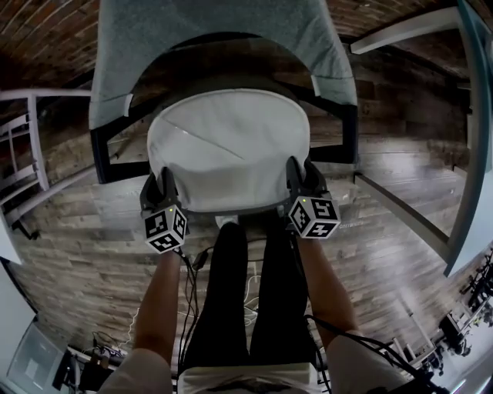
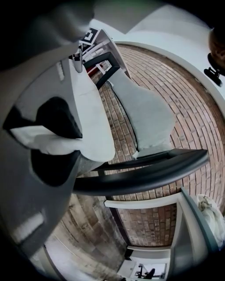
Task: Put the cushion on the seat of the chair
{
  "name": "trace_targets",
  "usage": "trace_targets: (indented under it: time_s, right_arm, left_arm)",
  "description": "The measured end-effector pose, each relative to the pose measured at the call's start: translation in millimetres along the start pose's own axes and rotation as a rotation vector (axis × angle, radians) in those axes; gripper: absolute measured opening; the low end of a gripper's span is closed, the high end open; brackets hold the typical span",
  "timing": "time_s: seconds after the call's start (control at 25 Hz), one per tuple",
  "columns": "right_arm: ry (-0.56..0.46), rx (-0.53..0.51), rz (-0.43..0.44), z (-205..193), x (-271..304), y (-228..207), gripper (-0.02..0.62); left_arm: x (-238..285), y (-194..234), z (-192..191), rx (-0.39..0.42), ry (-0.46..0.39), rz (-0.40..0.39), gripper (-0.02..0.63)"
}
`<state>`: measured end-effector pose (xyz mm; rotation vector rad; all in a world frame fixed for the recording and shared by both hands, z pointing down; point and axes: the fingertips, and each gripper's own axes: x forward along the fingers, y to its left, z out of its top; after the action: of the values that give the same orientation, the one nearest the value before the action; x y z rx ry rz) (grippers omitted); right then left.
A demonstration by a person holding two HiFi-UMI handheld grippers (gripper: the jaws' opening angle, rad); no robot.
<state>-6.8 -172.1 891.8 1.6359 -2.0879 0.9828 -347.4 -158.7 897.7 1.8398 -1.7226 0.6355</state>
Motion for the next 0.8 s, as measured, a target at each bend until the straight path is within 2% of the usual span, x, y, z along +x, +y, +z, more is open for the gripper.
trace_targets:
  time_s: [0.28,0.48,0.8]
  right_arm:
    - [0.020,0.055,-0.003,2.9,-3.7,-5.2,0.120]
    - [0.022,0.076,-0.028,7.6,-10.2,-10.4,0.182]
    - [0.004,0.069,-0.048,25.4,-32.0,-14.1,0.183]
  left_arm:
    - [-1.1,2.3,1.8,-0.046,0.015,-0.005,0.066]
    - [-4.6,12.0,2.3,-0.074,0.034,0.021,0.155]
    - [-25.5,11.7,24.7,-0.056,0.008,0.005,0.161]
